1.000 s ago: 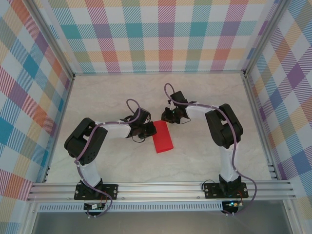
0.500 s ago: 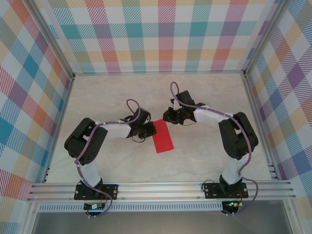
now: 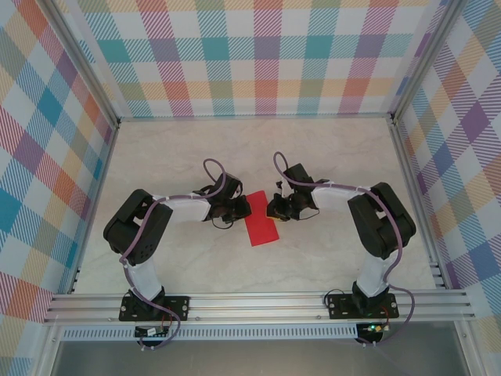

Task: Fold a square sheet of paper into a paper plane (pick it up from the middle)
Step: Fold the square sheet of paper in half at the center of the table, then first fold in half a square sheet of paper at the center of the table.

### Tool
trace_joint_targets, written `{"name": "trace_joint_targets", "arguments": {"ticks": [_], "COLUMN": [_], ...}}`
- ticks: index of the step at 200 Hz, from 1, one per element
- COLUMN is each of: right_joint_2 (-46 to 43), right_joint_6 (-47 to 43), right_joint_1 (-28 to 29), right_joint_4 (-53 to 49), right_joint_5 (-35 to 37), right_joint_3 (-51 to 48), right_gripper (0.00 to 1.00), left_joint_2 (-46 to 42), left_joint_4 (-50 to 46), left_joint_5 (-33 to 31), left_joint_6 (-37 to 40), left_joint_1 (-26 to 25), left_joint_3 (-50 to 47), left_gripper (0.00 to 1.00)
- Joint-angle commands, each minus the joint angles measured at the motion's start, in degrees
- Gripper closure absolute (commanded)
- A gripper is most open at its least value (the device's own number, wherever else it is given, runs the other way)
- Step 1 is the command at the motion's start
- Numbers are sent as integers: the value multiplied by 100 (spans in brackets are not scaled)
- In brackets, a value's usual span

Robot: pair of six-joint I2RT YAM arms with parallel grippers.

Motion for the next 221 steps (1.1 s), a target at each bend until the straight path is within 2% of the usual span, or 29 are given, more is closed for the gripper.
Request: {"name": "trace_joint_targets", "arguments": {"ticks": [1,73,118,165,221], "right_joint_2": [171,311,292,328,343], "right_joint_6": [-5,-3,-10,9,38], "right_joint_1": [13,14,15,13,17], "right_joint_4": [-99,-241,-205,-112,-41], "right_joint_5": [126,431,393,330,276], "right_joint_3": [-98,-90,-147,-204,-253], "right_gripper": [87,88,88,88,88], "left_joint_2": [85,-26,-275,221,904], "left_joint_4": [-1040,-1166,-522,-125,7], "left_joint_5": [-302,-225,397,620,516], "left_joint_6": [134,221,180,29,-69], "left_joint_1": [-70,-70,-69,-87,-176], "left_joint_3": [-130,124,408,908,1531], "left_gripper": [89,89,85,84,87]}}
